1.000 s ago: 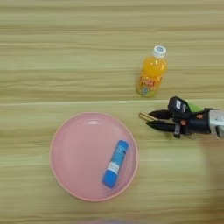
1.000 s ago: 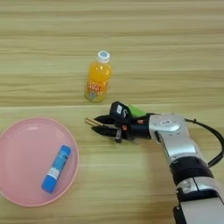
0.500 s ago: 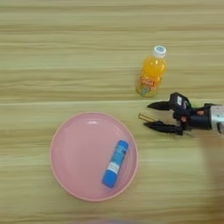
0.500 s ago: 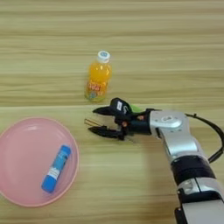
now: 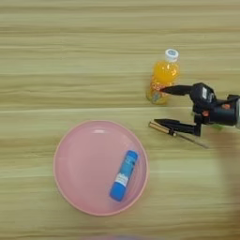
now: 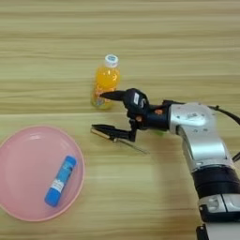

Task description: Move the objects on the table

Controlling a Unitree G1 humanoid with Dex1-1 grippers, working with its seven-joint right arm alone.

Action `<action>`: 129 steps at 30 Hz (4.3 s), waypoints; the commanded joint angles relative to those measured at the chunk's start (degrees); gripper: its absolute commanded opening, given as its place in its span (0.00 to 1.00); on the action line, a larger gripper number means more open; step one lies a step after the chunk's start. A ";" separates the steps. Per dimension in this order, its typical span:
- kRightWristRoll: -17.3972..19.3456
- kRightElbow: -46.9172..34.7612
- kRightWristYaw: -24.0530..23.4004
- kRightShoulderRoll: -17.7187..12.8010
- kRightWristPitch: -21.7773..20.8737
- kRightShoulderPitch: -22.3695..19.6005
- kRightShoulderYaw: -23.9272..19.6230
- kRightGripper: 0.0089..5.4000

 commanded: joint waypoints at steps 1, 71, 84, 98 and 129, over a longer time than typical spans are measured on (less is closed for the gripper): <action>6.17 -7.21 -2.03 -2.67 1.53 -3.19 -5.53 0.95; -1.27 22.58 -28.98 9.11 7.16 -21.18 -6.76 0.93; -1.52 24.99 -29.24 9.11 6.05 -22.09 -7.12 0.67; -2.09 27.59 -29.28 9.10 4.93 -22.98 -7.03 0.66; 2.38 -3.61 -27.33 17.05 15.84 -17.86 0.09 0.65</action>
